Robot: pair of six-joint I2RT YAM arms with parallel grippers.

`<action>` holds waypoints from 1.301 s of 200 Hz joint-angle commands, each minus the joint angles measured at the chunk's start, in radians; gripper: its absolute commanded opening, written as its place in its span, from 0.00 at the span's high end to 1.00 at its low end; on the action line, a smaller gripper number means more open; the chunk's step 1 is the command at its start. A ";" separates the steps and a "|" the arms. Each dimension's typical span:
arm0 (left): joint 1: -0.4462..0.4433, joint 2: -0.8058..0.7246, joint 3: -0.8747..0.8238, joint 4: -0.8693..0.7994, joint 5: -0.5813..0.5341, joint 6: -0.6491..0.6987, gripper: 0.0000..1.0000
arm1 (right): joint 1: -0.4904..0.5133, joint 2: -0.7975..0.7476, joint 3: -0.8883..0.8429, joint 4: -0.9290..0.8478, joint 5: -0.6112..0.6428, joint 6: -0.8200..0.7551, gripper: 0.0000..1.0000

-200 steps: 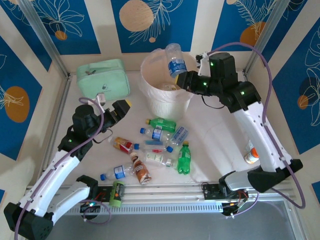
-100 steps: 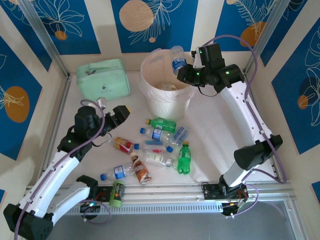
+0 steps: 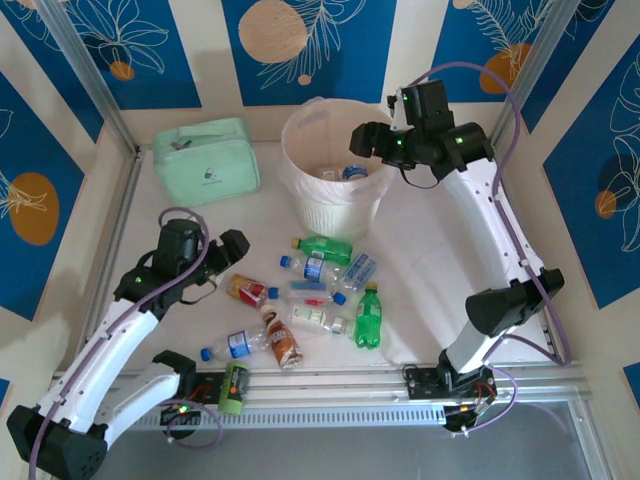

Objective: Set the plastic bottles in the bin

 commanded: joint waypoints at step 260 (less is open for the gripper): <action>0.167 0.320 -0.200 0.158 -0.048 -0.305 0.34 | 0.604 -0.313 -0.550 0.202 0.062 0.123 0.25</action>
